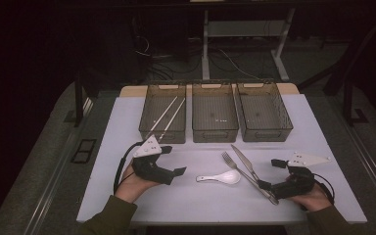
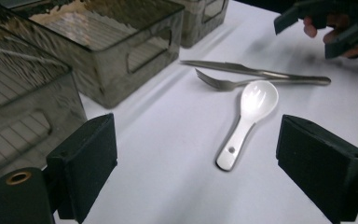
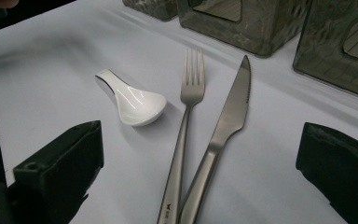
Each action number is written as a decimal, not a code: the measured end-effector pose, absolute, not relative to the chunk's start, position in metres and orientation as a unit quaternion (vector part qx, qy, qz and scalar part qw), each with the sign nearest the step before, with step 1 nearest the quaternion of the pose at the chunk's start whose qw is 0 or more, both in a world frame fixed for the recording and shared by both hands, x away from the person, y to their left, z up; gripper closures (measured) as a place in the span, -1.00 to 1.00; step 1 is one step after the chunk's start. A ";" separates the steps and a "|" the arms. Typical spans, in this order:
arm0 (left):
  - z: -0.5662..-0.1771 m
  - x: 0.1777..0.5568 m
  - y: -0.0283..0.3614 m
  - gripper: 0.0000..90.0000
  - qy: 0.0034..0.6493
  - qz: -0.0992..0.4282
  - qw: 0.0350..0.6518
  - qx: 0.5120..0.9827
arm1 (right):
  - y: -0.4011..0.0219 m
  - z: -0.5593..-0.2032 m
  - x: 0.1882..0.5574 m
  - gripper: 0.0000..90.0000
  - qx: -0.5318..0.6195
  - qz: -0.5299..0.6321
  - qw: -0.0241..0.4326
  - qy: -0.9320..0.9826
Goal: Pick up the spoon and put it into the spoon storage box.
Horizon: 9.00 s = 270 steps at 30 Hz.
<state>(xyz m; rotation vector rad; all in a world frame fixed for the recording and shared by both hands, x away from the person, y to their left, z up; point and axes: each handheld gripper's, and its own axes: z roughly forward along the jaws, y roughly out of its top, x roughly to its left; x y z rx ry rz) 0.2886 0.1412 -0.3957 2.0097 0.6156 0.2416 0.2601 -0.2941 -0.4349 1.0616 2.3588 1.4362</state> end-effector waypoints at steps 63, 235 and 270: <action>-0.430 0.274 0.143 -1.00 0.248 0.081 0.472 0.842 | -0.198 -0.425 0.315 -0.94 0.308 0.461 0.013 0.832; -0.428 0.273 0.147 -1.00 0.238 0.082 0.491 0.834 | -0.212 -0.363 0.385 0.80 0.324 0.464 0.124 0.815; -0.427 0.272 0.147 -1.00 0.236 0.080 0.493 0.834 | -0.194 -0.389 0.433 0.70 0.368 0.405 0.124 0.828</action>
